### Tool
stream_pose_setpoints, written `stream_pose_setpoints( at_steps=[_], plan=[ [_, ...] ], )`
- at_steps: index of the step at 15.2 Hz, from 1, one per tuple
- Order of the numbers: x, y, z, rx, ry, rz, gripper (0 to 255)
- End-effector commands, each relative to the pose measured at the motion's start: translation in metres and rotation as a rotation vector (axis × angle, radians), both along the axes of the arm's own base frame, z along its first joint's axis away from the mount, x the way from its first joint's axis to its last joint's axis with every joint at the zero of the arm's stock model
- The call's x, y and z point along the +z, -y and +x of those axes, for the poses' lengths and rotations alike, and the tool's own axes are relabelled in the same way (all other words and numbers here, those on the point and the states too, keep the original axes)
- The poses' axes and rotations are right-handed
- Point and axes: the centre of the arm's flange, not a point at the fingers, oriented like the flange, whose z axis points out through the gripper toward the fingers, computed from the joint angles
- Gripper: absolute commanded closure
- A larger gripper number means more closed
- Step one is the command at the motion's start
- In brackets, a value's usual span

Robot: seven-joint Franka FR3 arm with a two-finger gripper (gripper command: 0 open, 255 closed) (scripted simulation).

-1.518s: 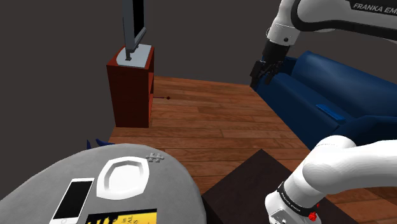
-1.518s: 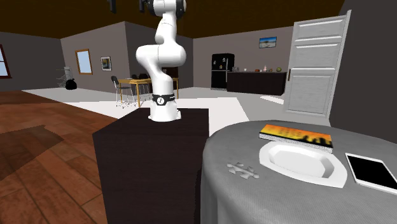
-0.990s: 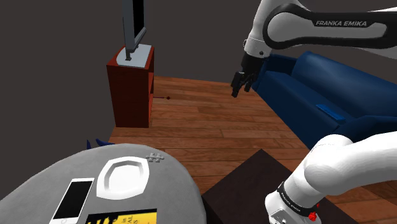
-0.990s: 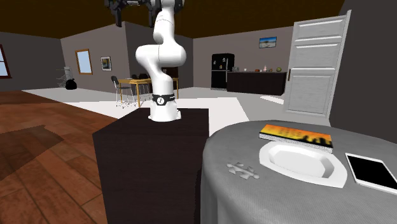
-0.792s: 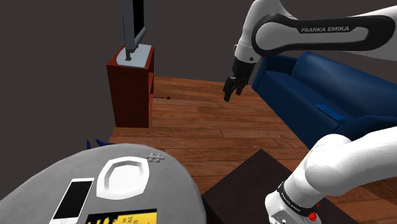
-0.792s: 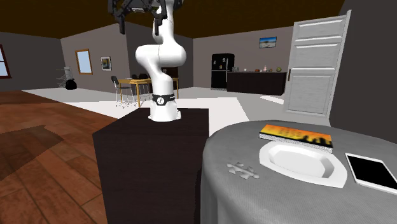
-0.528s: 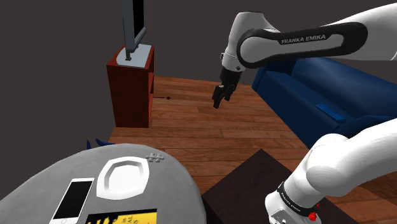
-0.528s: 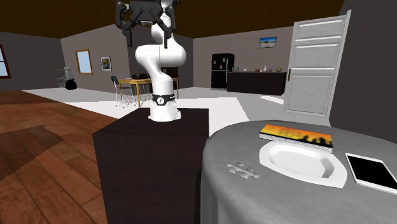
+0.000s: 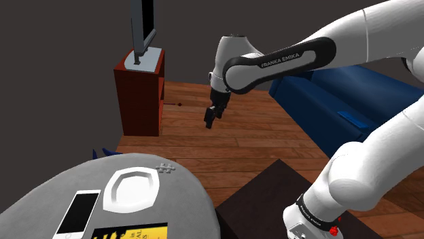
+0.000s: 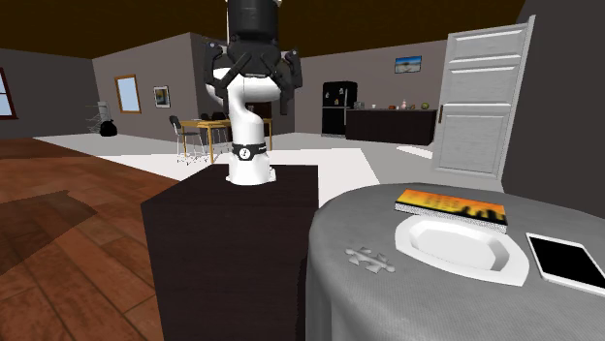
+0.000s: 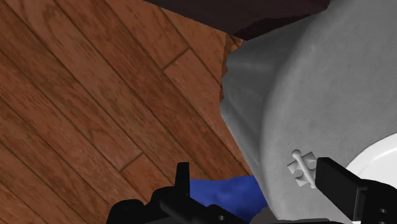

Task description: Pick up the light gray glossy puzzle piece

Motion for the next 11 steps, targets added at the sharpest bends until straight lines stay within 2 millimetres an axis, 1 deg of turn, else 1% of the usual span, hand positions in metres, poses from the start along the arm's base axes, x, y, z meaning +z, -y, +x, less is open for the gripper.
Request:
stream_pose_setpoints(
  at_steps=[1,6,11],
  plan=[
    [-0.016,-0.019,0.007,0.042,0.0,0.001,0],
    [-0.061,-0.063,0.027,0.145,-0.003,0.001,0],
    [-0.105,-0.109,0.042,0.248,-0.005,0.0,0]
  ],
)
